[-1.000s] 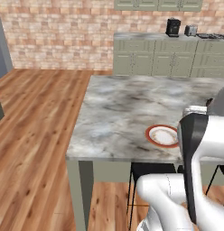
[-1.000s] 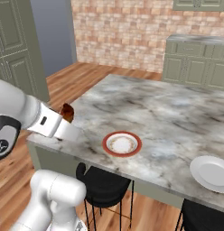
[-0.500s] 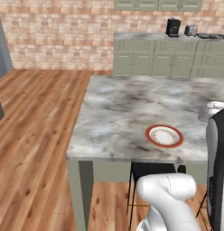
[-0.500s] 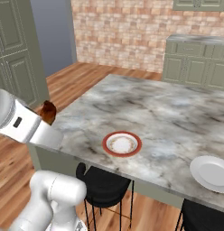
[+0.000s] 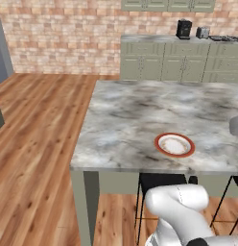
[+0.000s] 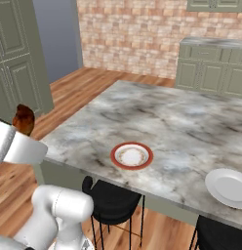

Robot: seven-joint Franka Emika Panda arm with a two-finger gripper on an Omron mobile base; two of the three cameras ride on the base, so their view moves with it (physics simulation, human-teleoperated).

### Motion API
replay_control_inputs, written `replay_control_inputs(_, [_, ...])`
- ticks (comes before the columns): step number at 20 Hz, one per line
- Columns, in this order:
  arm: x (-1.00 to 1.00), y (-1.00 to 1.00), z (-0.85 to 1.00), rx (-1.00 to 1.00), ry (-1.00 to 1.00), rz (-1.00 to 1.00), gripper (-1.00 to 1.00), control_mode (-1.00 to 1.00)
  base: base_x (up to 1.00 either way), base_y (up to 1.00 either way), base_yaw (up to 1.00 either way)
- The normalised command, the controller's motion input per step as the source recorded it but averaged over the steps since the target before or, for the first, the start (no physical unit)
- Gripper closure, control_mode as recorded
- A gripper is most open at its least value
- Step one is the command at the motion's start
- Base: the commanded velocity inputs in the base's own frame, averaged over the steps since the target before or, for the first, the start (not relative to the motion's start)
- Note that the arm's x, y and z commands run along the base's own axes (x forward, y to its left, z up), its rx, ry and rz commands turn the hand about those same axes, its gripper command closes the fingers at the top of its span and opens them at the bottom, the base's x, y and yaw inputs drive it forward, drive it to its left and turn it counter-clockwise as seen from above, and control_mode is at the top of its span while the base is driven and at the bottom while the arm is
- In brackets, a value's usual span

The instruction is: Transport the chicken drumstick and garlic to the fridge. Place the chicken drumstick on the rack containing meat and place the garlic on the rack containing the vegetable, ensuring meats and vegetables are on different racks.

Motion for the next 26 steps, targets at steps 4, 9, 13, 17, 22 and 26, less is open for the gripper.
replay_control_inputs(4, [0.00, 0.00, 0.00, 0.00, 0.00, 0.00, 1.00, 1.00, -0.78, 0.59, 0.11])
replay_control_inputs(9, [0.00, 0.00, 0.00, 0.00, 0.00, 0.00, 1.00, 1.00, -0.63, 0.68, 0.19])
replay_control_inputs(13, [0.00, 0.00, 0.00, 0.00, 0.00, 0.00, 1.00, 1.00, -0.09, 0.96, 0.42])
replay_control_inputs(17, [0.00, 0.00, 0.00, 0.00, 0.00, 0.00, 1.00, 1.00, 0.00, 1.00, 0.53])
replay_control_inputs(22, [0.00, 0.00, 0.00, 0.00, 0.00, 0.00, 1.00, 1.00, 0.00, 0.96, 0.61])
replay_control_inputs(26, [0.00, 0.00, 0.00, 0.00, 0.00, 0.00, 1.00, 1.00, 0.00, 1.00, 0.64])
